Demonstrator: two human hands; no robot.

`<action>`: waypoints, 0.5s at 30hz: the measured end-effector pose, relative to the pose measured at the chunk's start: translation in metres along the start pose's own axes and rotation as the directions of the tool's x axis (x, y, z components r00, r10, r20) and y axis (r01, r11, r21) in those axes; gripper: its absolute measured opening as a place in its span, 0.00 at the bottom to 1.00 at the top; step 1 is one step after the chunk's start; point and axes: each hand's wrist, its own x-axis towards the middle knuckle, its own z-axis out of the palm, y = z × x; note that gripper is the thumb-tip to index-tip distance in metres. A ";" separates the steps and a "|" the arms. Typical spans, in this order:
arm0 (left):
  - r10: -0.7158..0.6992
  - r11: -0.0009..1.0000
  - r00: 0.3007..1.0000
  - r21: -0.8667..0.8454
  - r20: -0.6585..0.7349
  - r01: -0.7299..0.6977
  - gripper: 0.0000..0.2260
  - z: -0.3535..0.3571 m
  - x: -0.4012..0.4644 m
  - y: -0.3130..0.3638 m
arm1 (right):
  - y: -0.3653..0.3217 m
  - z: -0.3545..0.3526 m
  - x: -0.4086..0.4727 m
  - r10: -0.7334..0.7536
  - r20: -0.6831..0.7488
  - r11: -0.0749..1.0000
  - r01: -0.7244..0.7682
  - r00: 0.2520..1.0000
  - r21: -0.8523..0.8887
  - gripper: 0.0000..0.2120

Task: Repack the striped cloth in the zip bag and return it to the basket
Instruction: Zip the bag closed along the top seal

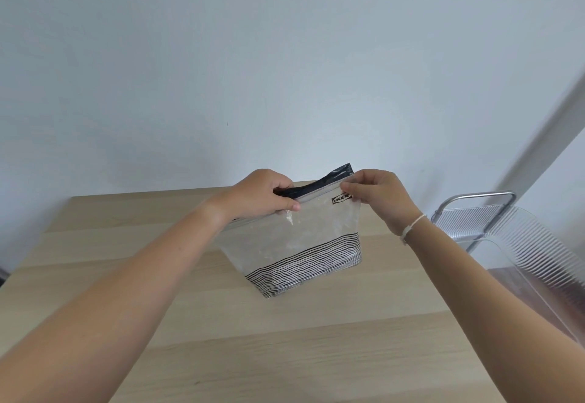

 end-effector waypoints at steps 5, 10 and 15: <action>-0.050 0.999 0.999 0.020 0.018 0.050 0.08 -0.007 -0.001 -0.005 | 0.005 -0.007 0.003 0.018 -0.051 1.000 -0.017 0.999 0.025 0.06; -0.055 0.998 0.998 0.014 -0.010 0.055 0.09 -0.005 -0.002 -0.012 | 0.011 -0.009 0.005 0.032 -0.051 0.999 -0.031 0.998 0.018 0.08; -0.029 1.000 0.999 0.007 -0.030 0.029 0.12 0.000 -0.001 -0.015 | 0.014 -0.009 0.007 0.040 -0.053 0.999 -0.038 0.998 0.026 0.07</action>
